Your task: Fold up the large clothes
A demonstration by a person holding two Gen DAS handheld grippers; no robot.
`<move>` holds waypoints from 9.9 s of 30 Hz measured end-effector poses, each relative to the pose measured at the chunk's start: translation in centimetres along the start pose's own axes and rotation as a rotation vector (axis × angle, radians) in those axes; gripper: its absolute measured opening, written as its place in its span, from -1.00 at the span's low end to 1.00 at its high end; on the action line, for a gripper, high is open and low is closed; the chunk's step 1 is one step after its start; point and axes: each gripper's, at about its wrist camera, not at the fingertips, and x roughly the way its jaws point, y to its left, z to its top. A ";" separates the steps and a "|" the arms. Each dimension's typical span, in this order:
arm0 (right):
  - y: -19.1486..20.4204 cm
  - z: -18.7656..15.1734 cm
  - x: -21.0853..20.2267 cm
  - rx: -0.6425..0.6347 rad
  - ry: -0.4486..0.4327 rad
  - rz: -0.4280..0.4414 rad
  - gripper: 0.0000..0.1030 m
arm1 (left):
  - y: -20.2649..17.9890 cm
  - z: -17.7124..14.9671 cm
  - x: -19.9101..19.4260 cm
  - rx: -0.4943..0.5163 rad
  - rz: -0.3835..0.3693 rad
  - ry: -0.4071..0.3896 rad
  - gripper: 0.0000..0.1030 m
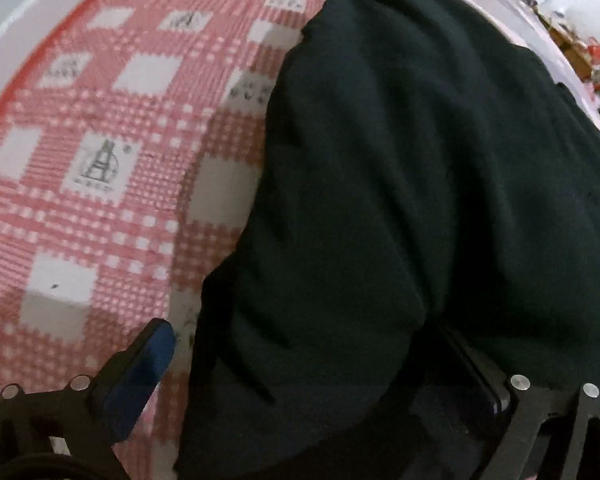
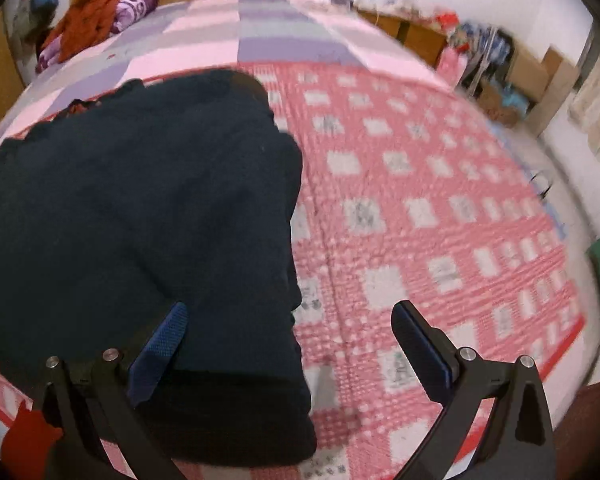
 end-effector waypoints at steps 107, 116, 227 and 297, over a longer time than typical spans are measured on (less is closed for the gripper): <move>29.7 -9.3 -8.6 -0.315 0.050 0.133 0.58 | -0.6 -5.6 -8.9 0.370 -0.058 -0.091 0.61; 23.1 -1.8 -1.6 -0.086 0.080 -0.067 0.65 | -0.1 3.9 -1.1 0.277 -0.002 -0.129 0.96; 32.8 -27.0 -51.1 -0.054 0.028 0.121 0.82 | -11.9 -26.7 -44.5 0.215 0.233 -0.113 0.96; 31.0 -26.7 -52.3 -0.004 0.037 0.119 0.82 | -16.0 -26.5 -44.4 0.304 0.215 -0.070 0.96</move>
